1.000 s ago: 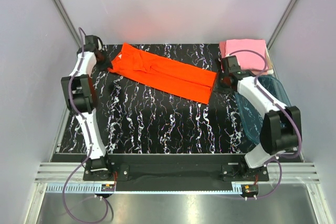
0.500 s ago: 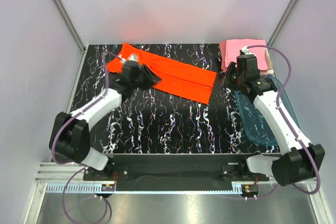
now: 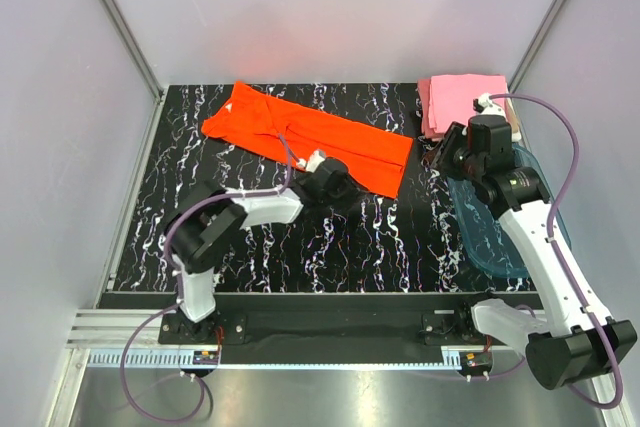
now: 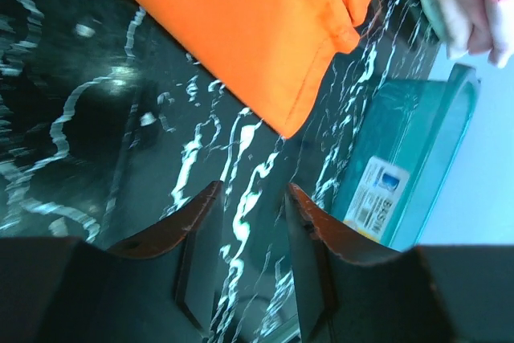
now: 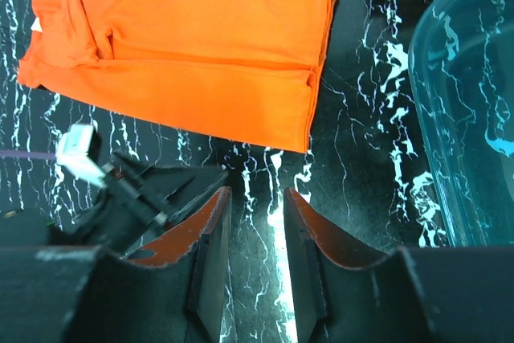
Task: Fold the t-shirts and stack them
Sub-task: Fold the tshirt
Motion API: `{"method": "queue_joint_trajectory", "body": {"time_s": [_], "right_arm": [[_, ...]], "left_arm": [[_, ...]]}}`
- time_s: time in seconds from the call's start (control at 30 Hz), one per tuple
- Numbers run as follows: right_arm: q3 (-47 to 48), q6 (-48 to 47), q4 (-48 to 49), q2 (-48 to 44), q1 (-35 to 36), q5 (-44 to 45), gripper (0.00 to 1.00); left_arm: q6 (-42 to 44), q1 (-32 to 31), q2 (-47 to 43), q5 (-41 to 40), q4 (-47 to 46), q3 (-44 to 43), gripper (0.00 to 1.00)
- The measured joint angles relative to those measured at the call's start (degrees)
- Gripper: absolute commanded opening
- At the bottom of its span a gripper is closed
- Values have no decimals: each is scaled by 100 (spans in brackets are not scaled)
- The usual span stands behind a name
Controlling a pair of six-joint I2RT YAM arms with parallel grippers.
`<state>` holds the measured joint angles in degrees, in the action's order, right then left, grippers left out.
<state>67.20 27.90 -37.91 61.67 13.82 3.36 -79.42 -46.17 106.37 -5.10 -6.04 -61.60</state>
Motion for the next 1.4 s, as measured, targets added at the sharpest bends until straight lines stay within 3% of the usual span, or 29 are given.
{"method": "queue_joint_trajectory", "body": {"time_s": [0.33,1.17,1.3,1.4], "right_arm": [[-125,-48,-116,-168,0,20,40],[-273,-61,-181,-173,0,48,41],[-273,-59,-181,-173,0,46,41],[-273,-57,-181,-173,0,48,41]], "left_arm": [[-710,-101,1088,-282,-588,-599,40],[-1373,-286,1670,-573,-994,-896,32],[-1405,-286,1714,-584,-1001,-931,26],[-1423,-289,1727,-588,-984,-931,14]]}}
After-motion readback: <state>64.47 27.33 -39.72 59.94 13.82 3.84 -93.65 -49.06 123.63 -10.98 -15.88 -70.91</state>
